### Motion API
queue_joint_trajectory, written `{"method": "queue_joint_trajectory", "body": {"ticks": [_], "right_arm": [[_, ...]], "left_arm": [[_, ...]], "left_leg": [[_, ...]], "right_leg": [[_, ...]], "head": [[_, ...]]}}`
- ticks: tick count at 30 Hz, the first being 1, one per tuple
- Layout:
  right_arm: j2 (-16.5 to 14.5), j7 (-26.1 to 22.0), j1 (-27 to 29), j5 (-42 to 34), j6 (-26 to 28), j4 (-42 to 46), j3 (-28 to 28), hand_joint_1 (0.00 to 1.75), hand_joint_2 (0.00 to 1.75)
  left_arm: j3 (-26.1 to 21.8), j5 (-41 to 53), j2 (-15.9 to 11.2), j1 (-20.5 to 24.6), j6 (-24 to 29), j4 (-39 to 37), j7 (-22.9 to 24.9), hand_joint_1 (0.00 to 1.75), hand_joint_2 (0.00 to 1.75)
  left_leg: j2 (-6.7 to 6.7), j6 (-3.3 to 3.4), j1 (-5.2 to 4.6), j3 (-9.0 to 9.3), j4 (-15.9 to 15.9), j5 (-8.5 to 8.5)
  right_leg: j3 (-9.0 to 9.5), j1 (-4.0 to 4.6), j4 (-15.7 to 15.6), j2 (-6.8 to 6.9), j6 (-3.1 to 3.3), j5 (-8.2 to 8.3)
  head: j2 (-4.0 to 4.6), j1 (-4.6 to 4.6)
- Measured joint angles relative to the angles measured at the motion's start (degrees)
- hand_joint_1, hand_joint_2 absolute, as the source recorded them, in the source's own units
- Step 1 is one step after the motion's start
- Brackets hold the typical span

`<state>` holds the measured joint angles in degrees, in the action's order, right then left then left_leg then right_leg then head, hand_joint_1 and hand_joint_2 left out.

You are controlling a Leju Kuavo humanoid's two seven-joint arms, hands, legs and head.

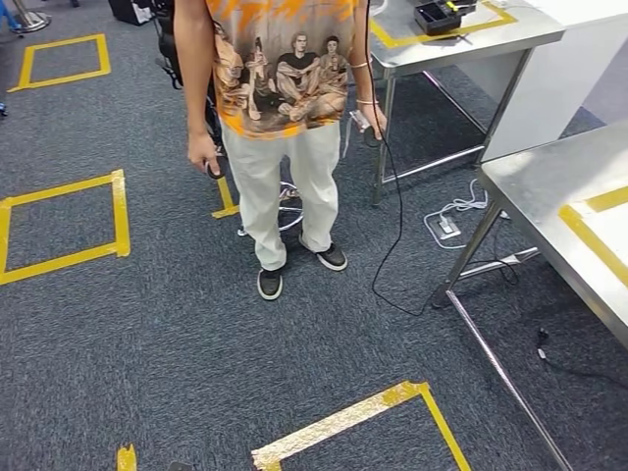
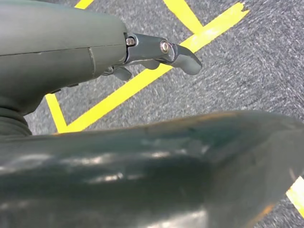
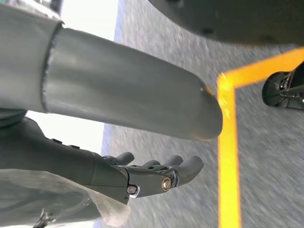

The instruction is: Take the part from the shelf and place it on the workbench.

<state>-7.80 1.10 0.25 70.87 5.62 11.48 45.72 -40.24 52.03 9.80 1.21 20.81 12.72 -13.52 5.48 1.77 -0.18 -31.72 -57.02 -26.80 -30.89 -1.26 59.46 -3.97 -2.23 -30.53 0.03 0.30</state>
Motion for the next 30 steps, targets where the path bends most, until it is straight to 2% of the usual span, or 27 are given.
{"method": "queue_joint_trajectory", "body": {"ticks": [1,2,4,5,6,8,9,10,11,12,13,15,16,17,19,20,21,22,23,24,25,26,27,28,29,30], "right_arm": [[0.1,-0.4,-0.1,0.0,0.3,0.0,0.0,0.00,0.00],[0.1,-0.8,-0.3,-0.1,0.6,0.1,0.0,0.00,0.00],[0.2,-1.9,-0.7,-0.8,1.0,0.2,0.4,0.00,0.00],[0.3,-2.3,-1.1,-1.3,1.1,0.2,0.7,0.00,0.00],[0.3,-2.7,-1.4,-1.6,1.1,0.3,1.0,0.00,0.00],[0.3,-3.3,-1.9,-2.0,1.0,0.3,1.4,0.00,0.00],[0.3,-3.7,-2.1,-2.2,0.9,0.3,1.6,0.00,0.00],[0.3,-4.1,-2.3,-2.4,0.9,0.3,1.8,0.00,0.00],[0.3,-4.4,-2.7,-2.6,0.8,0.3,2.1,0.00,0.00],[0.2,-4.6,-3.1,-2.7,0.9,0.3,2.2,0.00,0.00],[0.1,-4.6,-3.5,-2.8,0.9,0.3,2.4,0.00,0.00],[-0.1,-4.7,-4.1,-2.9,0.9,0.3,2.5,0.00,0.00],[-0.2,-4.8,-4.2,-3.0,1.0,0.3,2.6,0.00,0.00],[-0.2,-4.8,-4.4,-3.0,1.0,0.3,2.7,0.00,0.00],[-0.3,-4.8,-4.7,-3.0,1.1,0.3,2.8,0.00,0.00],[-0.3,-4.9,-4.9,-3.0,1.2,0.3,2.9,0.00,0.00],[-0.3,-5.0,-5.0,-3.1,1.2,0.3,2.9,0.00,0.00],[-0.4,-5.1,-5.1,-3.3,1.4,0.3,2.9,0.00,0.00],[-0.4,-5.2,-5.2,-3.5,1.5,0.3,3.0,0.00,0.00],[-0.5,-5.3,-5.1,-3.7,1.7,0.3,3.2,0.00,0.00],[-0.5,-5.3,-5.0,-3.9,1.8,0.3,3.4,0.00,0.00],[-0.6,-5.3,-5.0,-4.1,2.0,0.3,3.6,0.00,0.00],[-0.7,-5.3,-4.9,-4.3,2.1,0.3,3.8,0.00,0.00],[-0.8,-5.3,-4.9,-4.5,2.3,0.3,4.0,0.00,0.00],[-0.9,-5.4,-4.9,-4.6,2.4,0.3,4.1,0.00,0.00],[-1.0,-5.4,-4.9,-4.8,2.5,0.3,4.2,0.00,0.00]], "left_arm": [[0.0,0.1,0.1,0.2,-0.2,0.0,0.1,0.00,0.00],[0.0,0.1,0.2,0.4,-0.3,0.0,0.1,0.00,0.00],[0.0,-0.4,0.3,0.5,-0.4,0.0,0.0,0.00,0.00],[0.0,-0.8,0.4,0.6,-0.4,0.0,-0.2,0.00,0.00],[-0.1,-1.3,0.4,0.8,-0.4,0.0,-0.5,0.00,0.00],[-0.4,-2.3,0.5,1.5,-0.5,0.0,-1.1,0.00,0.00],[-0.6,-2.8,0.5,2.0,-0.7,0.0,-1.4,0.00,0.00],[-0.8,-3.1,0.5,2.3,-1.0,0.0,-1.5,0.00,0.00],[-1.0,-3.3,0.5,2.5,-1.2,0.0,-1.5,0.00,0.00],[-1.2,-3.4,0.4,2.6,-1.3,0.0,-1.5,0.00,0.00],[-1.4,-3.5,0.4,2.7,-1.3,0.0,-1.4,0.00,0.00],[-1.5,-3.5,0.3,2.9,-1.3,0.0,-1.4,0.00,0.00],[-1.5,-3.5,0.3,3.1,-1.3,0.0,-1.4,0.00,0.00],[-1.6,-3.5,0.3,3.3,-1.3,0.0,-1.4,0.00,0.00],[-1.7,-3.5,0.2,3.4,-1.3,0.0,-1.4,0.00,0.00],[-1.8,-3.5,0.2,3.3,-1.3,0.0,-1.4,0.00,0.00],[-1.8,-3.5,0.2,3.2,-1.3,0.0,-1.4,0.00,0.00],[-1.9,-3.5,0.2,3.3,-1.3,0.0,-1.3,0.00,0.00],[-1.9,-3.6,0.2,3.4,-1.4,0.0,-1.1,0.00,0.00],[-2.0,-3.5,0.2,3.5,-1.4,0.0,-0.9,0.00,0.00],[-2.0,-3.5,0.2,3.5,-1.5,0.0,-0.6,0.00,0.00],[-2.0,-3.4,0.1,3.5,-1.4,0.0,-0.4,0.00,0.00],[-2.0,-3.4,0.1,3.4,-1.4,0.0,-0.3,0.00,0.00],[-2.1,-3.4,0.0,3.3,-1.4,0.0,-0.2,0.00,0.00],[-2.2,-3.6,-0.1,3.3,-1.4,0.0,-0.1,0.00,0.00],[-2.5,-3.8,-0.1,3.2,-1.4,0.0,0.1,0.00,0.00]], "left_leg": [[0.66,-0.29,0.01,-0.22,-0.1,0.05],[1.34,-0.67,0.09,-0.49,-0.2,0.18],[2.33,-1.43,0.32,-0.95,-0.3,0.41],[1.48,-1.73,0.29,-1.25,-0.8,0.10],[0.00,-1.97,0.21,-1.94,-2.3,-0.79],[-3.54,-2.35,0.13,-4.97,-8.8,-4.22],[-4.28,-2.53,0.24,-6.91,-12.9,-5.97],[-4.62,-2.66,0.35,-8.34,-16.0,-7.00],[-4.79,-2.73,0.44,-8.84,-17.2,-6.94],[-4.99,-2.73,0.50,-8.12,-16.0,-5.75],[-5.54,-2.60,0.50,-6.29,-12.6,-3.73],[-8.54,-2.04,0.03,-2.09,-4.4,-0.66],[-9.78,-1.73,-0.26,-0.80,-1.8,-0.04],[-10.48,-1.45,-0.54,-0.35,-0.7,-0.13],[-9.29,-0.90,-0.70,-0.44,-0.3,-0.12],[-8.60,-0.56,-0.62,-0.36,0.0,0.04],[-7.94,-0.22,-0.49,-0.28,0.3,0.25],[-7.24,0.08,-0.31,-0.17,0.5,0.47],[-6.58,0.25,-0.21,-0.20,0.6,0.57],[-5.80,0.37,-0.19,-0.25,0.6,0.59],[-4.94,0.44,-0.20,-0.27,0.6,0.58],[-4.07,0.46,-0.21,-0.24,0.6,0.55],[-3.15,0.45,-0.20,-0.20,0.5,0.50],[-2.24,0.36,-0.16,-0.14,0.4,0.44],[-1.36,0.20,-0.09,-0.09,0.3,0.33],[-0.57,-0.05,-0.09,-0.11,0.1,0.20]], "right_leg": [[0.92,-0.10,-2.0,-1.30,0.09,0.56],[1.28,-0.10,-2.6,-1.91,0.26,0.43],[1.59,0.00,-2.8,-0.60,0.81,0.64],[1.73,-0.02,-3.0,0.20,1.22,0.76],[1.87,-0.06,-3.2,1.10,1.61,0.85],[2.06,0.10,-3.3,3.16,2.19,0.75],[2.09,0.22,-3.3,4.30,2.34,0.65],[2.13,0.30,-3.3,5.38,2.40,0.55],[2.19,0.36,-3.3,6.32,2.39,0.47],[2.31,0.38,-3.3,7.10,2.35,0.38],[2.53,0.39,-3.3,7.79,2.26,0.25],[2.81,0.56,-3.3,9.06,1.87,-0.13],[2.90,0.69,-3.3,9.72,1.55,-0.36],[2.93,0.81,-3.3,10.38,1.23,-0.57],[3.53,0.82,-3.5,11.67,0.58,-0.85],[3.73,0.73,-3.4,11.20,0.19,-1.23],[3.58,0.65,-2.6,9.89,-0.12,-1.93],[2.58,0.58,-0.5,8.00,-0.34,-3.24],[0.90,0.54,2.9,5.94,-0.38,-4.90],[-1.32,0.53,7.1,4.72,-0.32,-6.51],[-3.54,0.52,11.0,4.18,-0.29,-7.65],[-5.12,0.51,13.2,4.03,-0.28,-7.71],[-5.76,0.47,13.2,3.98,-0.28,-6.60],[-5.27,0.37,10.9,3.80,-0.27,-4.47],[-3.97,0.19,7.0,3.16,-0.27,-1.87],[-2.50,0.00,3.3,1.85,-0.29,-0.11]], "head": [[0.00,0.01],[0.00,0.04],[0.01,0.02],[0.01,0.11],[0.01,0.29],[0.01,0.61],[0.01,0.69],[0.01,0.69],[0.01,0.69],[0.01,0.71],[0.01,0.72],[0.01,0.80],[0.01,0.83],[0.01,0.83],[0.00,0.82],[0.00,0.74],[0.01,0.67],[0.01,0.57],[0.01,0.46],[0.01,0.44],[0.01,0.44],[0.01,0.46],[0.01,0.46],[0.01,0.47],[0.01,0.46],[0.01,0.46]]}}
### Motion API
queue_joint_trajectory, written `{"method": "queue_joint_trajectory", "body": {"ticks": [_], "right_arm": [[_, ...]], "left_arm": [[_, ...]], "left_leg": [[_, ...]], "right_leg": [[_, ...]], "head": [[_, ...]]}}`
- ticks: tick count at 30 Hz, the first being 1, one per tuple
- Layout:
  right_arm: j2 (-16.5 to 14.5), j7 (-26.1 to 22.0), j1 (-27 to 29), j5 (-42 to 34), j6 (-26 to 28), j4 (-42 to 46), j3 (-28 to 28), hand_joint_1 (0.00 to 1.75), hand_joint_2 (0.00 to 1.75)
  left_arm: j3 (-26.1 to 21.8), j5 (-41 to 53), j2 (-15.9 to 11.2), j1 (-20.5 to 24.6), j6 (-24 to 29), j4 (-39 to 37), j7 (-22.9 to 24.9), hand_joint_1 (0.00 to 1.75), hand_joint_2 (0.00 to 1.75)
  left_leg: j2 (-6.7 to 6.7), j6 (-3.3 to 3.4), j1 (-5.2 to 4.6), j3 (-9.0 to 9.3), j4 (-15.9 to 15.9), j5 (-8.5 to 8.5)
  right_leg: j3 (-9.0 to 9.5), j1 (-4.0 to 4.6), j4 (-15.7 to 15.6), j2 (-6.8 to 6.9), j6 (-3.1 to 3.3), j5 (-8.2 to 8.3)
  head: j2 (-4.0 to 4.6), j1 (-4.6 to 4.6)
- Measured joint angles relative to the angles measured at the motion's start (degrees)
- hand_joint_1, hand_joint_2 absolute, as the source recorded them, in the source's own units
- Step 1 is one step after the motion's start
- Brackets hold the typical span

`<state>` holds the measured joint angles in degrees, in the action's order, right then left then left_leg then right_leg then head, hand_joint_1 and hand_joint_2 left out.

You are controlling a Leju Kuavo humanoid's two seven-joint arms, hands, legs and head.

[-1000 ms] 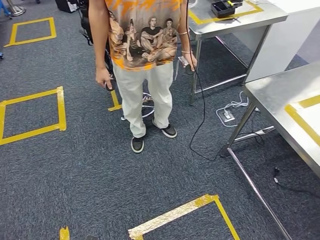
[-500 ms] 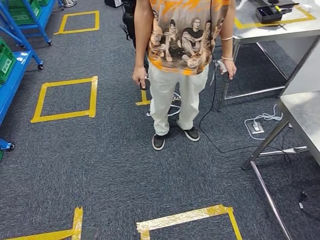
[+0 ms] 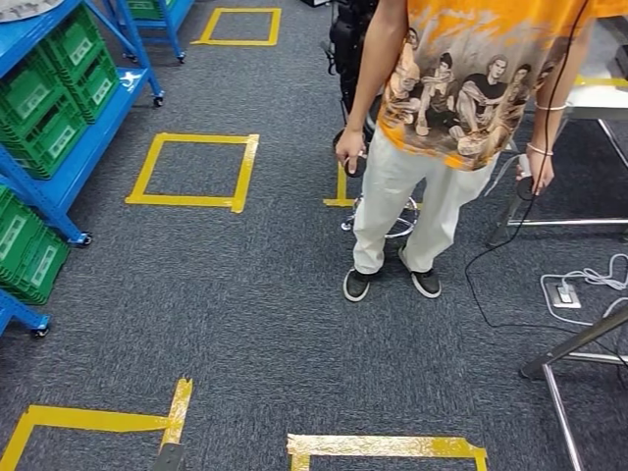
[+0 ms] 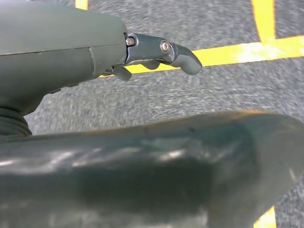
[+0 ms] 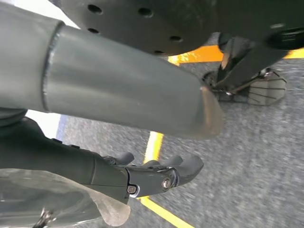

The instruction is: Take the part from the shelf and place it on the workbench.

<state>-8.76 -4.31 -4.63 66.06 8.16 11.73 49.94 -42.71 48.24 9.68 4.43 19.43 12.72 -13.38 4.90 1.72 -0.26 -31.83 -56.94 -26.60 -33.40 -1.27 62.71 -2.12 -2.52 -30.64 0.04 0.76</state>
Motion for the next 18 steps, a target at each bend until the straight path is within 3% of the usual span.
{"method": "queue_joint_trajectory", "body": {"ticks": [1,3,5,7,9,11,12,13,14,16,18], "right_arm": [[-0.1,0.0,0.0,-0.2,0.1,0.0,0.1,0.00,0.00],[-0.4,0.0,0.2,-0.6,0.1,-0.1,0.4,0.00,0.00],[-0.5,0.2,0.5,-1.0,0.0,-0.1,1.0,0.00,0.00],[-0.5,0.8,0.7,-1.2,0.0,-0.1,1.4,0.00,0.00],[-0.5,2.0,1.0,-0.9,0.1,-0.1,1.5,0.00,0.00],[-0.5,3.0,1.2,-0.7,0.3,-0.1,1.5,0.00,0.00],[-0.5,3.1,1.3,-0.6,0.3,-0.1,1.5,0.00,0.00],[-0.5,3.2,1.2,-0.6,0.4,-0.1,1.5,0.00,0.00],[-0.6,3.3,1.2,-0.6,0.4,-0.1,1.5,0.00,0.00],[-0.6,3.3,1.2,-0.6,0.5,-0.1,1.5,0.00,0.00],[-0.7,3.3,1.1,-0.6,0.5,-0.1,1.5,0.00,0.00]], "left_arm": [[-0.3,-0.3,0.0,0.0,0.0,0.0,0.2,0.00,0.00],[-0.8,-1.0,-0.1,-0.3,0.0,0.0,0.5,0.00,0.00],[-1.4,-1.5,-0.1,-0.8,0.1,0.0,0.5,0.00,0.00],[-1.8,-1.6,0.0,-1.2,0.1,0.0,0.5,0.00,0.00],[-1.9,-1.3,0.1,-1.1,0.1,0.0,0.5,0.00,0.00],[-1.9,-1.0,0.2,-1.0,0.1,0.0,0.6,0.00,0.00],[-1.9,-0.9,0.2,-1.1,0.1,0.0,0.7,0.00,0.00],[-1.9,-0.9,0.2,-1.2,0.1,0.0,0.7,0.00,0.00],[-1.9,-0.9,0.2,-1.3,0.1,0.0,0.8,0.00,0.00],[-1.9,-0.8,0.3,-1.2,0.1,0.0,0.9,0.00,0.00],[-1.9,-0.8,0.3,-1.1,0.1,0.0,0.9,0.00,0.00]], "left_leg": [[0.77,-0.31,0.02,-0.15,-0.3,-0.13],[2.03,-1.06,0.14,-0.60,-0.6,-0.12],[2.69,-1.75,0.39,-0.96,-0.7,-0.05],[0.32,-2.21,0.34,-2.02,-3.0,-1.56],[-3.09,-2.56,0.30,-5.18,-10.0,-5.19],[-4.16,-2.78,0.43,-8.41,-16.9,-7.75],[-4.29,-2.77,0.47,-8.74,-17.6,-7.46],[-4.49,-2.68,0.47,-7.86,-16.0,-6.07],[-5.15,-2.47,0.41,-5.96,-12.3,-3.98],[-8.30,-1.79,-0.16,-1.93,-4.5,-1.13],[-10.07,-1.17,-0.76,-0.54,-1.3,-0.80]], "right_leg": [[1.33,-0.18,-3.0,-1.25,0.10,1.04],[2.47,-0.18,-4.9,-2.58,0.62,0.96],[2.79,-0.07,-5.2,-1.43,1.47,1.14],[3.08,-0.06,-5.5,0.00,2.26,1.27],[3.29,0.15,-5.7,1.78,2.82,1.13],[3.43,0.42,-5.7,3.72,3.04,0.88],[3.53,0.50,-5.6,4.56,3.06,0.75],[3.71,0.57,-5.6,5.34,3.02,0.61],[3.97,0.62,-5.6,6.05,2.95,0.44],[4.36,0.85,-5.6,7.35,2.59,-0.01],[4.70,1.11,-5.6,8.59,2.06,-0.42]], "head": [[-0.01,0.00],[-0.01,0.03],[-0.01,0.01],[-0.01,0.26],[-0.01,0.61],[0.00,0.68],[0.00,0.68],[0.00,0.69],[0.00,0.69],[-0.01,0.69],[0.00,0.68]]}}
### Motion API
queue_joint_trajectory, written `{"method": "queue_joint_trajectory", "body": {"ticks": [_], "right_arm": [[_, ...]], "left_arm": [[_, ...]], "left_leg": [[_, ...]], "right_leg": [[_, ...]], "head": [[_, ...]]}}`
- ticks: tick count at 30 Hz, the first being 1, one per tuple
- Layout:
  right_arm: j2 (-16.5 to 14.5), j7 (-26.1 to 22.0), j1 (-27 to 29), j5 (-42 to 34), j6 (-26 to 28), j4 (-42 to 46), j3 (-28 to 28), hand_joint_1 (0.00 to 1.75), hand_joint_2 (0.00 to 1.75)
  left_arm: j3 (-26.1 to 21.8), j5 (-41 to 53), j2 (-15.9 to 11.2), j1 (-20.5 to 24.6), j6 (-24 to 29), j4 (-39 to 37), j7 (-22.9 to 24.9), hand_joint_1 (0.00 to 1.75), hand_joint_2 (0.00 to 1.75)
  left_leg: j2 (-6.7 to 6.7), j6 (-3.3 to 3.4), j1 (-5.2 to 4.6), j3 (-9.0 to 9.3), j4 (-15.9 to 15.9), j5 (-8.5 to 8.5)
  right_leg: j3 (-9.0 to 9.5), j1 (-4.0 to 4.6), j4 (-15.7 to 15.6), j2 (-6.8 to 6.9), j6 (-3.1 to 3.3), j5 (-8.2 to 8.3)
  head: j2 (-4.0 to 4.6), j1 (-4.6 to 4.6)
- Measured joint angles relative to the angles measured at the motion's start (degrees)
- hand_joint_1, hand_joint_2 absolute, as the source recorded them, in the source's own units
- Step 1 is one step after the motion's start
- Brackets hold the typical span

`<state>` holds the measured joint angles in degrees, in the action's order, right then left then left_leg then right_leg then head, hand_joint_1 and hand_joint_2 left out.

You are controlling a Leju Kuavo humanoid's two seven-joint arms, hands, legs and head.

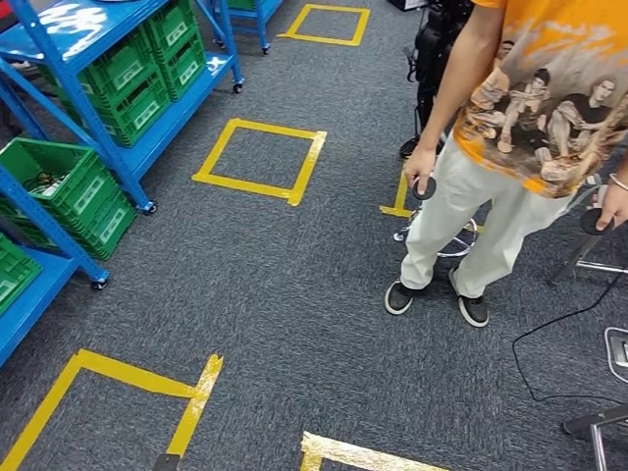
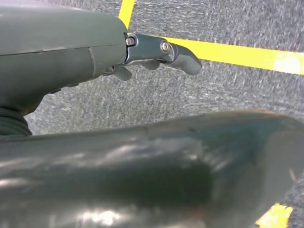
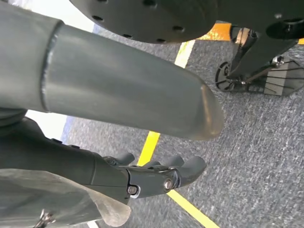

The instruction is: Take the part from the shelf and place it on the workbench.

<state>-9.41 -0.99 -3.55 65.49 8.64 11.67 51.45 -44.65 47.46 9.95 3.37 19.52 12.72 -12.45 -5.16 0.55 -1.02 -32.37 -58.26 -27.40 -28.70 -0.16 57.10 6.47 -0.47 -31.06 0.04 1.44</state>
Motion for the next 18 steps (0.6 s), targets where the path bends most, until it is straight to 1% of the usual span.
{"method": "queue_joint_trajectory", "body": {"ticks": [1,2,3,4,5,6,7,8,9,10,11,12,13,14,15,16,17,18], "right_arm": [[0.0,0.0,-0.1,0.0,-0.1,0.0,0.0,0.00,0.00],[-0.1,-0.2,-0.2,0.0,-0.3,0.0,0.0,0.00,0.00],[-0.1,-0.5,-0.3,0.0,-0.4,0.0,0.0,0.00,0.00],[-0.2,-1.0,-0.3,0.0,-0.5,0.0,0.0,0.00,0.00],[-0.2,-1.5,-0.3,0.1,-0.6,0.0,0.0,0.00,0.00],[-0.2,-2.1,-0.3,0.2,-0.7,0.0,0.0,0.00,0.00],[-0.2,-2.7,-0.2,0.3,-0.8,0.0,0.0,0.00,0.00],[-0.2,-3.3,-0.1,0.6,-0.9,0.0,0.0,0.00,0.00],[-0.2,-4.0,0.0,0.9,-0.9,0.0,0.0,0.00,0.00],[-0.2,-4.7,0.0,1.2,-0.7,0.0,0.0,0.00,0.00],[-0.2,-5.3,0.0,1.5,-0.4,0.0,0.0,0.00,0.00],[-0.2,-5.9,0.0,1.6,-0.1,0.0,0.0,0.00,0.00],[-0.2,-6.3,-0.1,1.8,0.1,0.0,-0.1,0.00,0.00],[-0.3,-6.7,-0.1,1.8,0.2,0.0,-0.1,0.00,0.00],[-0.3,-6.9,-0.2,1.9,0.2,0.0,-0.1,0.00,0.00],[-0.4,-7.0,-0.3,1.9,0.2,0.0,-0.1,0.00,0.00],[-0.4,-7.0,-0.4,1.9,0.2,0.0,-0.1,0.00,0.00],[-0.5,-7.0,-0.5,1.9,0.2,0.0,-0.1,0.00,0.00]], "left_arm": [[0.0,0.1,0.0,0.0,0.0,0.0,0.0,0.00,0.00],[0.0,0.4,0.0,-0.1,0.0,0.0,0.0,0.00,0.00],[0.0,0.8,-0.1,-0.2,-0.1,0.0,0.0,0.00,0.00],[0.0,1.3,-0.1,-0.2,-0.1,0.0,0.1,0.00,0.00],[0.1,2.0,-0.1,-0.1,-0.2,0.0,0.2,0.00,0.00],[0.2,3.0,-0.1,0.1,-0.3,0.0,0.3,0.00,0.00],[0.6,4.2,-0.1,0.2,-0.5,0.0,0.6,0.00,0.00],[1.0,5.7,-0.1,0.2,-0.8,0.0,1.0,0.00,0.00],[1.7,7.2,-0.1,0.2,-0.9,0.0,1.3,0.00,0.00],[2.5,8.5,-0.2,0.1,-1.1,0.0,1.5,0.00,0.00],[3.2,9.3,-0.2,0.1,-1.1,0.0,1.6,0.00,0.00],[3.8,9.8,-0.1,0.1,-1.2,0.0,1.6,0.00,0.00],[4.3,10.1,-0.1,0.2,-1.3,0.0,1.6,0.00,0.00],[4.7,10.3,0.0,0.2,-1.5,0.0,1.6,0.00,0.00],[5.1,10.4,0.1,0.2,-1.7,0.0,1.6,0.00,0.00],[5.4,10.5,0.1,0.2,-1.9,0.0,1.7,0.00,0.00],[5.7,10.6,0.2,0.0,-2.0,0.0,1.8,0.00,0.00],[5.9,10.7,0.2,-0.1,-2.0,0.0,1.9,0.00,0.00]], "left_leg": [[0.61,0.27,-0.12,-0.12,0.2,0.03],[1.35,0.54,0.00,-0.10,0.3,0.16],[2.03,0.85,0.13,-0.04,0.5,0.31],[2.76,1.19,0.30,0.05,0.7,0.48],[3.47,1.46,0.49,0.14,0.9,0.63],[4.22,1.61,0.51,0.10,0.9,0.67],[5.08,1.71,0.51,0.07,0.9,0.68],[5.95,1.75,0.50,0.08,0.9,0.68],[6.85,1.75,0.49,0.12,0.9,0.67],[7.77,1.73,0.50,0.18,0.8,0.65],[8.66,1.66,0.54,0.25,0.7,0.61],[9.50,1.52,0.61,0.28,0.6,0.53],[10.29,1.30,0.60,0.20,0.4,0.41],[11.01,0.99,0.63,0.03,0.2,0.36],[11.66,0.65,0.68,-0.18,0.1,0.38],[12.31,0.28,0.74,-0.38,0.1,0.50],[12.82,-0.05,0.85,-0.54,0.2,0.59],[12.29,-0.32,0.86,-0.74,-0.1,0.40]], "right_leg": [[0.21,0.06,0.0,0.66,-0.29,-0.14],[0.35,-0.04,-0.1,0.90,-0.59,-0.34],[0.29,-0.18,0.3,-0.01,-0.89,-0.78],[-0.26,-0.32,1.6,-1.58,-1.15,-1.74],[-1.49,-0.46,4.2,-3.54,-1.36,-3.25],[-3.22,-0.51,7.8,-5.26,-1.45,-5.01],[-5.39,-0.53,12.0,-6.03,-1.52,-6.68],[-7.32,-0.52,15.4,-6.28,-1.57,-7.56],[-8.48,-0.52,16.8,-6.36,-1.57,-7.24],[-8.59,-0.54,16.0,-6.45,-1.55,-5.75],[-7.56,-0.58,12.8,-6.83,-1.51,-3.33],[-5.98,-0.71,8.7,-7.96,-1.48,-0.97],[-4.42,-0.87,4.9,-9.39,-1.45,0.59],[-3.19,-0.98,2.3,-10.58,-1.35,1.42],[-2.56,-1.01,1.2,-11.35,-1.18,1.45],[-2.31,-0.93,1.0,-11.22,-0.93,1.34],[-2.16,-0.90,0.9,-10.57,-0.60,1.46],[-2.05,-0.90,0.8,-9.91,-0.25,1.58]], "head": [[0.01,0.02],[0.01,0.03],[0.00,-0.03],[0.00,-0.19],[0.00,-0.32],[0.00,-0.48],[0.01,-0.53],[0.01,-0.50],[0.01,-0.51],[0.01,-0.49],[0.01,-0.49],[0.01,-0.50],[0.01,-0.48],[0.01,-0.47],[0.00,-0.45],[0.00,-0.43],[0.00,-0.44],[0.00,-0.40]]}}
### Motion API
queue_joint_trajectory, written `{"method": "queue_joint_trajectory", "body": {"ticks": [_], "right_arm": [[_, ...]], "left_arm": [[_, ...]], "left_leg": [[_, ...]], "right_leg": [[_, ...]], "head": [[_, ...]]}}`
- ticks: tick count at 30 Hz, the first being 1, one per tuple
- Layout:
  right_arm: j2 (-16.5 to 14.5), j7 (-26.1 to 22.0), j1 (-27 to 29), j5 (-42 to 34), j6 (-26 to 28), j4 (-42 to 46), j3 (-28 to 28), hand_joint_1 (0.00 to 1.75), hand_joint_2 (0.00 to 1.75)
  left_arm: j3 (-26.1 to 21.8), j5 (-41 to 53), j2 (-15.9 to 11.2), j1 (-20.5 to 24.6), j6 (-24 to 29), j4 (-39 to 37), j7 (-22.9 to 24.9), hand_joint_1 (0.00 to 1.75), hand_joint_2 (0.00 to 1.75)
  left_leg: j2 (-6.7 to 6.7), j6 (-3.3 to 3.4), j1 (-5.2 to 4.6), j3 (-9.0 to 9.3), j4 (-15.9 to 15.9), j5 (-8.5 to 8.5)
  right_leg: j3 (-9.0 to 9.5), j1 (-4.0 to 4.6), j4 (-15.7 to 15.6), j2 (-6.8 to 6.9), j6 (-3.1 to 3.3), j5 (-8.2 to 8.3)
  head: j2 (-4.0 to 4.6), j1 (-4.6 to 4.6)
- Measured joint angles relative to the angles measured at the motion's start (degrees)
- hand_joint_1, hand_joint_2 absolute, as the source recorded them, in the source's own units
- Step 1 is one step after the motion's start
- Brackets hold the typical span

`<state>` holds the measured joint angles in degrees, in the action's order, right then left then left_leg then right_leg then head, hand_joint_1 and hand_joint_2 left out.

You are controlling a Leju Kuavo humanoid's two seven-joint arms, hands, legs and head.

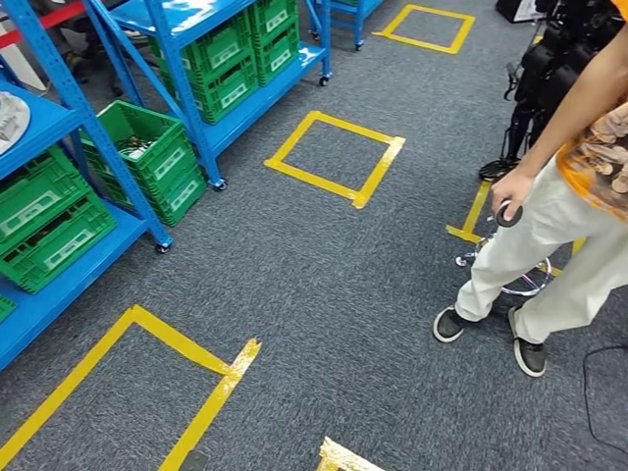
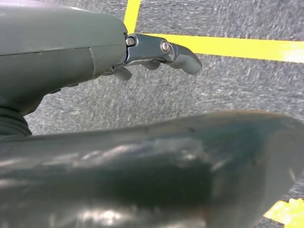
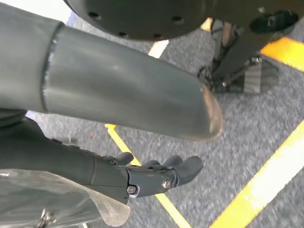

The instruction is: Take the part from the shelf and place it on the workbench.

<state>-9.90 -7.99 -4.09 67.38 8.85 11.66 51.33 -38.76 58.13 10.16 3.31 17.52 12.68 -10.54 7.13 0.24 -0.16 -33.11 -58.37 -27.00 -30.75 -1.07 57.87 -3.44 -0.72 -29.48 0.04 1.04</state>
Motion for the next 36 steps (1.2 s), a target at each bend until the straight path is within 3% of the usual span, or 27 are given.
{"method": "queue_joint_trajectory", "body": {"ticks": [2,3,5,6,7,8,10,12,14,15,17,19,21,22,23,24,26,28,29,30,32,34,36], "right_arm": [[-0.1,0.0,-0.1,0.0,0.0,0.0,0.0,0.00,0.00],[-0.2,-0.1,-0.1,0.0,0.0,0.0,0.0,0.00,0.00],[-0.2,-0.3,0.1,0.2,0.3,0.0,0.0,0.00,0.00],[-0.2,-0.6,0.1,0.3,0.7,0.0,-0.1,0.00,0.00],[-0.2,-1.0,0.0,0.4,1.4,0.0,-0.1,0.00,0.00],[-0.2,-1.5,-0.2,0.6,2.2,0.0,-0.2,0.00,0.00],[-0.3,-2.1,-0.6,1.2,3.5,0.0,-0.5,0.00,0.00],[-0.3,-2.3,-0.9,1.9,4.0,0.0,-0.9,0.00,0.00],[-0.3,-2.4,-1.1,2.6,4.7,0.1,-1.4,0.00,0.00],[-0.3,-2.6,-1.1,2.9,5.7,0.1,-1.7,0.00,0.00],[-0.3,-3.2,-1.0,3.4,8.2,0.1,-2.2,0.00,0.00],[-0.3,-3.8,-0.5,3.8,10.1,0.1,-2.6,0.00,0.00],[-0.3,-4.0,0.0,3.9,10.6,0.1,-3.0,0.00,0.00],[-0.3,-4.1,0.3,4.0,10.6,0.1,-3.1,0.00,0.00],[-0.3,-4.2,0.4,4.0,10.6,0.1,-3.2,0.00,0.00],[-0.3,-4.2,0.4,4.1,10.6,0.1,-3.3,0.00,0.00],[-0.3,-4.4,0.4,3.9,10.6,0.1,-3.4,0.00,0.00],[-0.4,-5.0,0.4,3.4,10.6,0.0,-3.4,0.00,0.00],[-0.4,-5.3,0.4,3.1,10.4,0.0,-3.4,0.00,0.00],[-0.4,-5.4,0.4,3.0,10.0,0.0,-3.4,0.00,0.00],[-0.4,-5.1,0.4,2.9,8.6,0.0,-3.4,0.00,0.00],[-0.4,-4.3,0.7,2.7,6.8,0.0,-3.4,0.00,0.00],[-0.4,-3.3,1.2,2.3,5.6,0.0,-3.3,0.00,0.00]], "left_arm": [[0.2,0.0,0.0,0.0,0.0,0.0,0.2,0.00,0.00],[0.4,0.0,0.0,0.1,0.0,0.0,0.2,0.00,0.00],[0.6,0.0,0.0,0.3,0.0,0.0,0.2,0.00,0.00],[0.6,0.0,0.0,0.2,0.0,0.0,0.2,0.00,0.00],[0.7,0.0,0.0,0.1,0.1,0.0,0.2,0.00,0.00],[0.7,0.0,0.0,0.0,0.1,0.0,0.1,0.00,0.00],[0.8,0.0,-0.1,0.0,0.2,0.0,-0.2,0.00,0.00],[1.0,0.2,-0.2,0.2,0.2,0.0,-0.5,0.00,0.00],[1.2,0.5,-0.4,0.1,0.5,0.0,-0.7,0.00,0.00],[1.3,0.5,-0.5,-0.2,0.7,0.0,-0.8,0.00,0.00],[1.3,0.2,-0.5,-0.5,1.2,0.0,-1.2,0.00,0.00],[1.3,0.0,-0.4,-0.5,1.3,0.0,-1.7,0.00,0.00],[1.3,-0.1,-0.1,-0.7,1.3,-0.1,-1.9,0.00,0.00],[1.3,-0.2,0.0,-0.8,1.4,-0.1,-2.1,0.00,0.00],[1.3,-0.2,0.1,-0.9,1.6,-0.1,-2.2,0.00,0.00],[1.3,-0.2,0.2,-1.0,1.7,-0.1,-2.3,0.00,0.00],[1.3,-0.3,0.3,-1.0,2.1,-0.1,-2.7,0.00,0.00],[1.2,-0.7,0.5,-1.0,2.4,-0.1,-3.0,0.00,0.00],[1.1,-1.1,0.5,-1.1,2.5,-0.2,-3.1,0.00,0.00],[1.0,-1.4,0.5,-1.2,2.5,-0.2,-2.9,0.00,0.00],[0.5,-1.9,0.5,-1.4,2.4,-0.3,-2.5,0.00,0.00],[0.1,-2.3,0.5,-1.3,2.9,-0.3,-2.8,0.00,0.00],[-0.3,-2.7,0.5,-1.2,3.9,-0.3,-3.9,0.00,0.00]], "left_leg": [[-3.03,-0.48,-0.09,-1.52,-3.3,-2.06],[-4.90,-0.71,-0.10,-3.08,-6.7,-3.89],[-6.27,-1.09,0.08,-6.59,-14.2,-7.07],[-6.41,-1.20,0.17,-7.50,-16.2,-7.40],[-6.52,-1.25,0.23,-7.32,-15.9,-6.59],[-6.84,-1.20,0.26,-6.09,-13.5,-4.86],[-9.39,-0.81,-0.07,-2.09,-5.6,-1.19],[-11.65,-0.18,-0.53,0.21,-0.7,-0.01],[-11.05,0.41,-0.73,0.31,-0.1,-0.24],[-10.36,0.71,-0.67,0.38,0.2,-0.11],[-9.01,1.45,-0.35,0.55,0.6,0.16],[-7.56,1.88,-0.14,0.54,0.7,0.27],[-5.85,1.97,-0.11,0.56,0.7,0.26],[-4.96,1.96,-0.10,0.60,0.7,0.25],[-4.11,1.93,-0.07,0.65,0.6,0.23],[-3.25,1.83,-0.01,0.69,0.5,0.18],[-1.73,1.39,0.04,0.55,0.1,-0.01],[-0.48,0.70,0.08,0.22,-0.1,-0.03],[0.09,0.36,0.14,0.07,-0.1,0.06],[0.28,0.04,0.24,-0.04,-0.1,0.10],[-2.07,-0.53,0.16,-0.83,-1.8,-1.11],[-5.45,-0.99,0.06,-3.49,-7.8,-4.54],[-6.39,-1.21,0.15,-6.76,-14.9,-7.46]], "right_leg": [[0.25,-0.04,-0.4,1.62,0.70,0.12],[0.36,0.06,-0.4,2.57,0.97,0.04],[0.47,0.22,-0.4,4.53,1.26,-0.21],[0.55,0.26,-0.4,5.46,1.31,-0.35],[0.67,0.28,-0.4,6.26,1.29,-0.48],[0.87,0.29,-0.4,7.00,1.22,-0.64],[1.37,0.46,-0.3,8.32,0.90,-1.07],[1.68,0.80,-0.3,9.58,0.37,-1.54],[2.10,0.94,-0.4,10.92,-0.16,-1.80],[2.29,0.85,-0.4,10.69,-0.48,-2.11],[1.27,0.56,2.1,7.89,-1.02,-3.94],[-2.32,0.34,9.2,4.58,-1.28,-7.35],[-6.16,0.33,15.8,3.69,-1.37,-9.08],[-6.97,0.32,16.5,3.57,-1.36,-8.31],[-6.60,0.30,14.6,3.42,-1.33,-6.43],[-5.27,0.22,10.9,2.96,-1.30,-3.90],[-2.24,-0.08,3.6,0.49,-1.24,-0.76],[-0.75,-0.13,0.9,-0.99,-0.91,-0.44],[-0.51,-0.03,0.7,-0.63,-0.62,-0.40],[-0.33,0.00,0.7,0.03,-0.25,-0.28],[-0.14,-0.05,0.5,1.36,0.46,-0.11],[-0.01,0.05,0.4,3.10,0.98,-0.22],[0.07,0.26,0.4,5.07,1.25,-0.46]], "head": [[0.01,0.23],[0.01,0.34],[0.01,0.39],[0.01,0.40],[0.00,0.40],[0.00,0.42],[0.00,0.43],[0.00,0.32],[-0.01,0.16],[0.00,0.06],[0.01,-0.16],[0.00,-0.46],[0.00,-0.55],[0.00,-0.57],[0.00,-0.56],[0.00,-0.56],[0.01,-0.54],[0.01,-0.51],[0.01,-0.51],[0.01,-0.51],[0.00,-0.30],[-0.01,0.01],[0.00,0.08]]}}
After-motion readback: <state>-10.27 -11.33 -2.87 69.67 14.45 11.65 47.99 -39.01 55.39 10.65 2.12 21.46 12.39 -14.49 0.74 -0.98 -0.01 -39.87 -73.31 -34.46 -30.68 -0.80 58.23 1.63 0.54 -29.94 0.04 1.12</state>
